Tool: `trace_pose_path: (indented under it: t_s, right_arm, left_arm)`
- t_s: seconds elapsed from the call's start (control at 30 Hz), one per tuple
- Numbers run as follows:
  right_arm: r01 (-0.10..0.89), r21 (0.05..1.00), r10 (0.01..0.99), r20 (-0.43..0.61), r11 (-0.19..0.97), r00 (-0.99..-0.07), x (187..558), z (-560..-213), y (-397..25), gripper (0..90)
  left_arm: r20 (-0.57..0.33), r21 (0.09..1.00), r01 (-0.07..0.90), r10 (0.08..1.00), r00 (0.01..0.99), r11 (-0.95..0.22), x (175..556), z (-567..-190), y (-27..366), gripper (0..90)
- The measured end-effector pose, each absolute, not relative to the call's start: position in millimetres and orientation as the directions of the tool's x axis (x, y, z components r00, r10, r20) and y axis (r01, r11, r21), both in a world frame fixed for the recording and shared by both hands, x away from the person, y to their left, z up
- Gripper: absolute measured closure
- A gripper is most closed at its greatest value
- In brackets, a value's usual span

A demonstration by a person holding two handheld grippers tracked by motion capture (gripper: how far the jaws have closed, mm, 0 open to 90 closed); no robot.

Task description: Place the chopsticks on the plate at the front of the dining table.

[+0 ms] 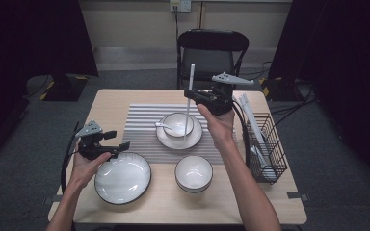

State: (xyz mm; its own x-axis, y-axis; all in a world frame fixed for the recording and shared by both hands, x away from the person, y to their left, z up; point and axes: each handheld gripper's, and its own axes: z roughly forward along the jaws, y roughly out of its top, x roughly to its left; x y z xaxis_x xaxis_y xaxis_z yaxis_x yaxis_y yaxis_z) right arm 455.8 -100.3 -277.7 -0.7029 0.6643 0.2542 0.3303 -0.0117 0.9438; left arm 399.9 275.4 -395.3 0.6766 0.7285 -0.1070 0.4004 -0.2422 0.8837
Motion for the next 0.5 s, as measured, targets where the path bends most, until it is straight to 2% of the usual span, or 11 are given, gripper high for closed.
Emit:
trace_pose_path:
  t_s: [0.33,0.5]
  right_arm:
    - [0.326,0.945,0.642,0.252,-0.003,-0.724,451.5,-275.4,-82.2,85.1]
    - [0.328,0.945,0.621,0.256,0.000,-0.741,449.2,-279.3,-68.8,85.1]
  left_arm:
    - [-0.100,0.920,0.317,0.646,0.757,-0.230,408.0,-372.6,241.8,22.7]
    - [-0.134,0.937,0.296,0.591,0.796,-0.186,405.3,-371.2,230.9,28.3]
